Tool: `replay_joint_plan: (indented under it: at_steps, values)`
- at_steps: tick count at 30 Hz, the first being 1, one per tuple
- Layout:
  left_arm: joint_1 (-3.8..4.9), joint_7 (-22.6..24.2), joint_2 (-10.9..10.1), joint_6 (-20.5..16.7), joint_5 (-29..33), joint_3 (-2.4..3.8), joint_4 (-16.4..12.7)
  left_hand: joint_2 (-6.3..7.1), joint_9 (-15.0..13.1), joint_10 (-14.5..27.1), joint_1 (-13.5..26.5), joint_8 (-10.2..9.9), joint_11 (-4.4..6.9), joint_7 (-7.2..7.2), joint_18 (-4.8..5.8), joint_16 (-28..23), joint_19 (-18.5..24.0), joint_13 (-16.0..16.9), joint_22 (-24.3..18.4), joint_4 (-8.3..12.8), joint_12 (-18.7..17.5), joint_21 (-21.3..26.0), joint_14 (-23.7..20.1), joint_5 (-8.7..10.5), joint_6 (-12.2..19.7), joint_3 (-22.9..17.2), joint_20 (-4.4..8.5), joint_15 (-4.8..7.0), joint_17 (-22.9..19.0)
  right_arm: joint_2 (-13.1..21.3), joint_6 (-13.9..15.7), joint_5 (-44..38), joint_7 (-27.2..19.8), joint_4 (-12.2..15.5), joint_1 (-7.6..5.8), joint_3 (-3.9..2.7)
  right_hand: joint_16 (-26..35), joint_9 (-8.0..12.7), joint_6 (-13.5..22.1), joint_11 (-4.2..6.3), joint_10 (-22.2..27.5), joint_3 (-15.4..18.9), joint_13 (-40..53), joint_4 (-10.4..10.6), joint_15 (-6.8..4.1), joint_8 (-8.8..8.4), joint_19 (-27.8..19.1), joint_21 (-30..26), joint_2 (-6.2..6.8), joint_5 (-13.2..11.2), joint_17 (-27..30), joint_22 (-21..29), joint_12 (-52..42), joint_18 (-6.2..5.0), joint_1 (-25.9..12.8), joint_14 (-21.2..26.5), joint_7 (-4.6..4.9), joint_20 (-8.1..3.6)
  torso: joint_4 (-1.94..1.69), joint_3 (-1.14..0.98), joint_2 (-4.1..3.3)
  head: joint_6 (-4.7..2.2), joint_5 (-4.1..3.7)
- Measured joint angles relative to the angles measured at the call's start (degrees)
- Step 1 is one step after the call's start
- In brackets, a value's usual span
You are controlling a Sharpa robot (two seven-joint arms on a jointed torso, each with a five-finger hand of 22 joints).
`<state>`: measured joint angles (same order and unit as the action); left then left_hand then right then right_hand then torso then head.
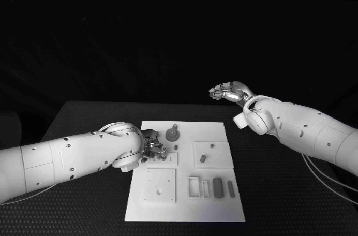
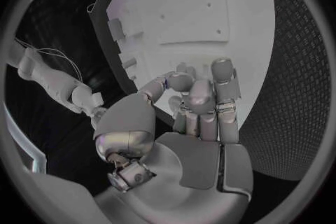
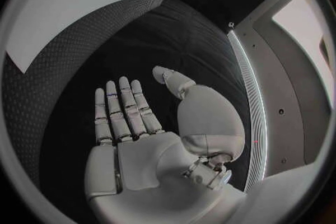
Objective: Assemble the parts on the task board
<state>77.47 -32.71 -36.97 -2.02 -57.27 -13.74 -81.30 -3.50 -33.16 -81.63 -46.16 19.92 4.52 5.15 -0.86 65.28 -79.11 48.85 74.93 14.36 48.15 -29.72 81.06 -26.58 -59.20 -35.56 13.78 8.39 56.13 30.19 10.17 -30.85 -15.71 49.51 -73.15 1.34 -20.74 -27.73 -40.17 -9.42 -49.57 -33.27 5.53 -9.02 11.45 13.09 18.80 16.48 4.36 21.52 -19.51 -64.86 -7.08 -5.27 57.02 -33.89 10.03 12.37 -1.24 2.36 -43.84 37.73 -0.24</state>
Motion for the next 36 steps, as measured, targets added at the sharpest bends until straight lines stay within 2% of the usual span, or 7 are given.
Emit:
replay_joint_plan:
  at_steps: [17, 22, 36]
  values:
    - [-0.09, 0.0, 0.0, 1.4, -1.3, 0.03, 0.0, -0.46, -0.1, 0.1, 0.4, 0.0, 0.03, -0.01, 0.01, 1.1, 0.2, -0.7, 0.0, 0.1, 0.2, -0.2, 0.0, 0.14, 0.0, -0.1, -0.23, -0.01, -1.2, 0.0, -0.6, 0.0, 0.0, 0.0, 0.07, 0.0, 0.0, 0.1, 0.2, 0.0, 0.0, 0.1, -0.2, -0.1, 0.22, 0.0, -0.1, -0.2, 0.0, 0.0, 0.0, -0.1, 0.0, -0.01, 0.0, -0.2, 0.19, 0.12, 0.01, 0.01, -0.01, 0.16, -0.05]
    - [-0.09, 0.0, 0.0, 1.6, -1.4, 0.04, 0.0, -0.46, -0.2, 0.1, 0.4, 0.0, 0.09, -0.01, 0.01, 1.3, 0.3, -0.8, 0.0, 0.2, 0.2, -0.2, 0.0, 0.02, 0.0, -0.1, -0.32, -0.01, -1.5, -0.1, -0.7, 0.0, -0.1, 0.0, 0.1, -0.01, 0.0, 0.1, 0.2, -0.2, -0.2, 0.2, -0.2, 0.1, 0.22, 0.0, -0.2, -0.2, 0.0, 0.0, 0.0, -0.2, 0.0, 0.87, 0.0, -0.2, 0.19, 0.19, 0.01, 0.01, -0.01, 0.19, 0.01]
    - [-0.07, 0.0, 0.0, 1.9, -1.5, 0.07, 0.1, -1.14, -0.4, 0.1, 1.1, 0.0, 0.09, -0.02, 0.02, 2.3, 0.3, -1.5, 0.0, 0.2, 0.4, -0.5, -0.2, -0.3, 0.0, -0.1, -0.33, -0.2, -2.4, -0.1, -1.0, 0.0, -0.1, 0.0, 0.11, 0.0, 0.0, 0.2, 0.2, -0.2, -0.2, 0.2, -0.4, 0.1, 0.22, 0.0, -0.4, -0.5, 0.01, 0.0, 0.1, -0.3, 0.0, 0.87, 0.0, -0.2, 0.19, -0.01, 0.0, 0.04, 0.0, 0.36, 0.05]
